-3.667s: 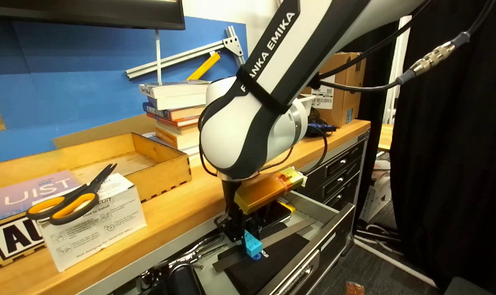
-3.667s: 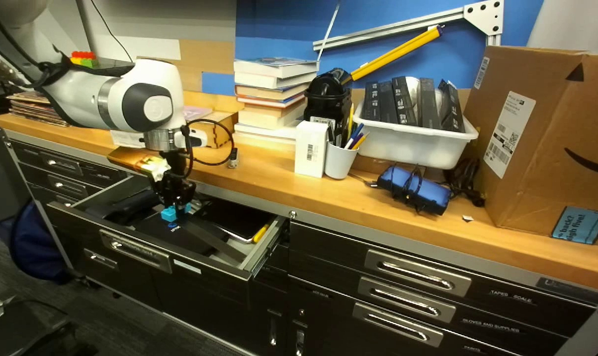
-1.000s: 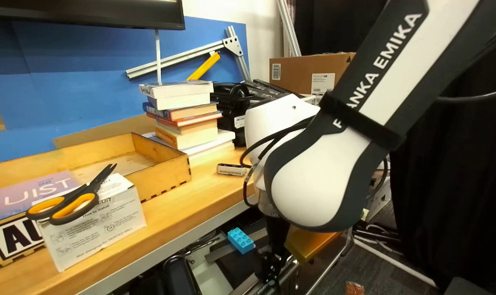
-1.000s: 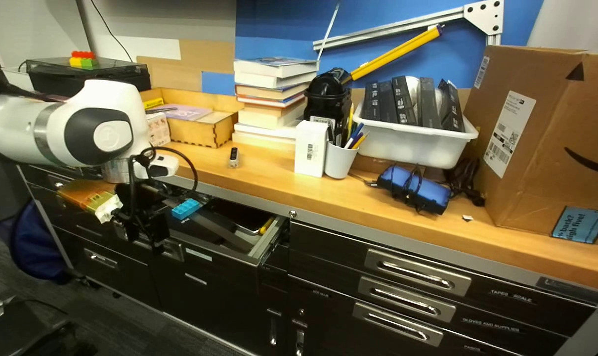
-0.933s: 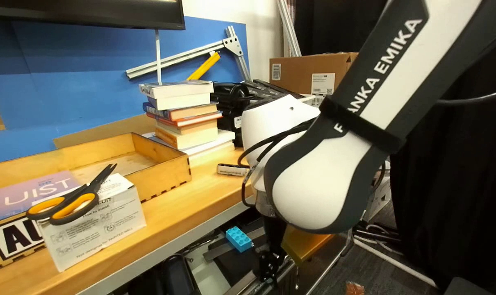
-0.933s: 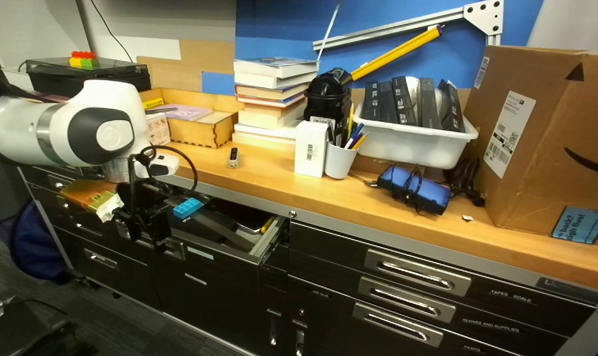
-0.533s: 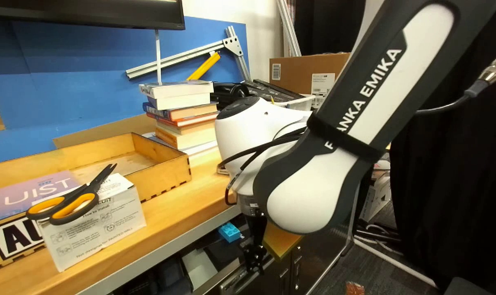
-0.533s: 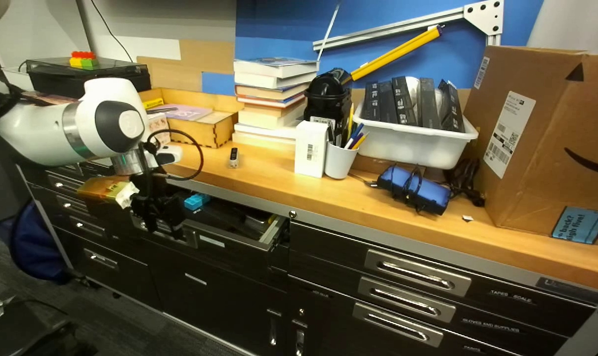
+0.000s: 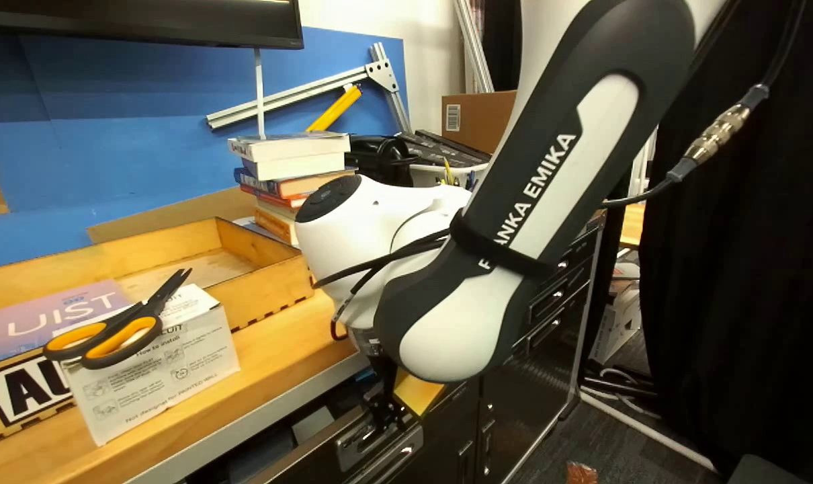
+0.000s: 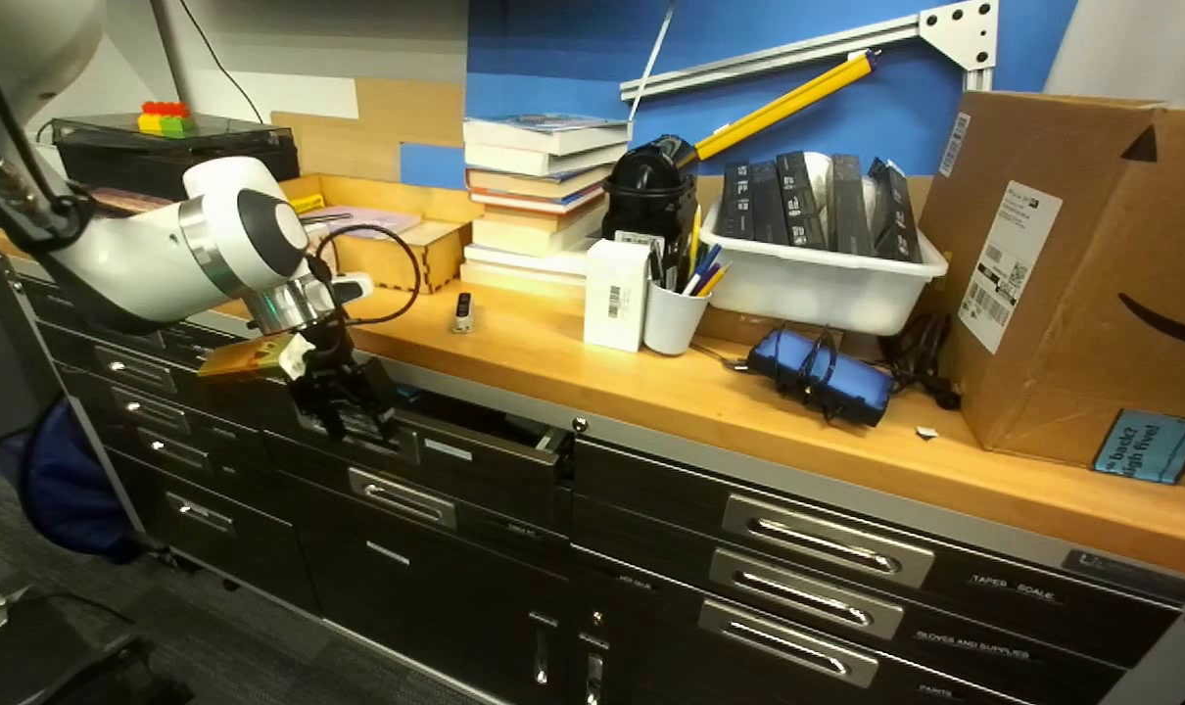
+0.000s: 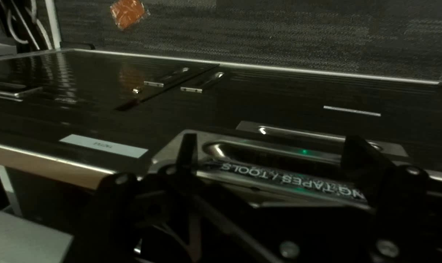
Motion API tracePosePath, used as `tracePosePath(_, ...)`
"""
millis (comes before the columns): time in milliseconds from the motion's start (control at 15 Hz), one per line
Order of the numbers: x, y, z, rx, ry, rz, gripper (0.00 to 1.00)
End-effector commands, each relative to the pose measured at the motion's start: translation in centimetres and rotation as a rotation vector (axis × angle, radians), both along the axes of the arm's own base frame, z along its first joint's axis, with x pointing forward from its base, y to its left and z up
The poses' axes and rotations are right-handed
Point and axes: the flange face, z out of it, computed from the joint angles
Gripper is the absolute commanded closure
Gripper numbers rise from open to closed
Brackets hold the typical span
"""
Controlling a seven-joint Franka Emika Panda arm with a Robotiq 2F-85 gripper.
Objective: Put the Lego in the open drawer and then close the drawer
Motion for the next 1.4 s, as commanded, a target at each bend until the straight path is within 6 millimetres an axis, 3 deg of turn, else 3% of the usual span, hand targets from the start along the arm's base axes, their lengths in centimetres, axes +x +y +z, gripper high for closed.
tracePosePath(0, 3.2, 1.1, 0.2, -0.044, -0.085, 0.006, 0.0)
tracePosePath(400, 6.0, 2.1, 0.5, -0.081, -0.199, 0.005, 0.0)
tracePosePath(800, 5.2, 2.2, 0.5, -0.08, -0.194, -0.02, 0.0)
tracePosePath(1333, -2.0, 0.7, 5.3, 0.203, 0.151, 0.07, 0.0)
